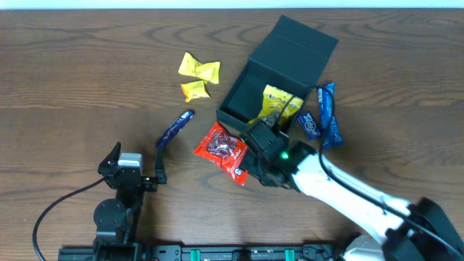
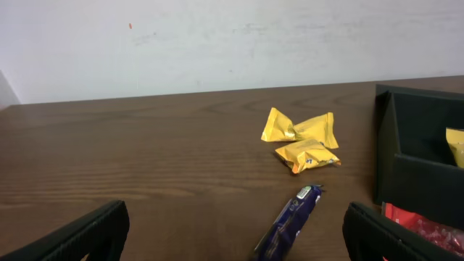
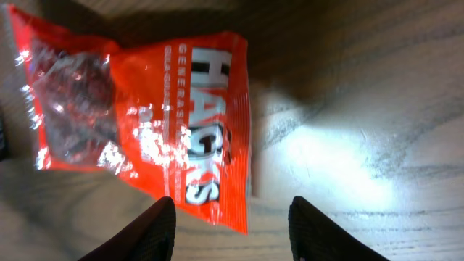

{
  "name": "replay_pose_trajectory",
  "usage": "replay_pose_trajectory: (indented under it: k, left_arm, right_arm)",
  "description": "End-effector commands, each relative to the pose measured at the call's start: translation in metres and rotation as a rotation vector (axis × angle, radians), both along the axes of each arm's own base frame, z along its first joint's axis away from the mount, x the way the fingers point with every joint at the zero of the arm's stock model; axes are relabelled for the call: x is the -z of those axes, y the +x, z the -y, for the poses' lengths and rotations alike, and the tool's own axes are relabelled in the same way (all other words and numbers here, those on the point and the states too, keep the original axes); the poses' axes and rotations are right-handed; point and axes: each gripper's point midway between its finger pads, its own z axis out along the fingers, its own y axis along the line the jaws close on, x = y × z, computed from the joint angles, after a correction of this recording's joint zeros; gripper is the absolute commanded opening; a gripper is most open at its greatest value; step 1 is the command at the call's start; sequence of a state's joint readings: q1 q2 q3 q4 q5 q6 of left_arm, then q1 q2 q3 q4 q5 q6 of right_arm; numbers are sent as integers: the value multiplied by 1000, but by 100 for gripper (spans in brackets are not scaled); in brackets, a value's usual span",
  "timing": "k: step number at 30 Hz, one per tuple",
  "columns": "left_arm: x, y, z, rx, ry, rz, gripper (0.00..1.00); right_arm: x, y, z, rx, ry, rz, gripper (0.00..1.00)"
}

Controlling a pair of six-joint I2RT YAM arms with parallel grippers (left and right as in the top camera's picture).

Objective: Pack container
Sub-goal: 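Move the right gripper down to the red HACKS bag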

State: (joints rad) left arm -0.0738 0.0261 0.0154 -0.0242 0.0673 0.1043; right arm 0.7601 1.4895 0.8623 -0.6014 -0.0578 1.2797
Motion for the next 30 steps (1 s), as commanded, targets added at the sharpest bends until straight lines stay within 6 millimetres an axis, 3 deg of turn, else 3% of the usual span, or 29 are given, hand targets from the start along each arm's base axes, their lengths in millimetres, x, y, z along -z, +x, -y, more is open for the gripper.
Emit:
replay_pose_trajectory:
  k: [1,6,9,10,16,18,24,30]
  left_arm:
    - [16,-2,0,2,0,-56,95]
    - [16,-2,0,2,1,-55,95]
    - [16,-2,0,2,0,-55,95]
    - [16,-2,0,2,1,-55,95]
    - [16,-2,0,2,1,-55,95]
    - [16,-2,0,2,0,-56,95]
    - [16,-2,0,2,0,-56,95]
    - [16,-2,0,2,0,-56,95]
  right_arm:
    - [-2,-9,0,10,32,27,52]
    - [13,-7,-5,-24,104,114,51]
    - [25,-14,2,-24,90,100,43]
    - [27,-14,3,-23,86,103,47]
    - [30,-11,11,-15,48,129,48]
    - [31,-9,12,-10,43,141,42]
    - [28,-2,8,-21,58,181,42]
    - [39,-1,5,-25,52,165,39]
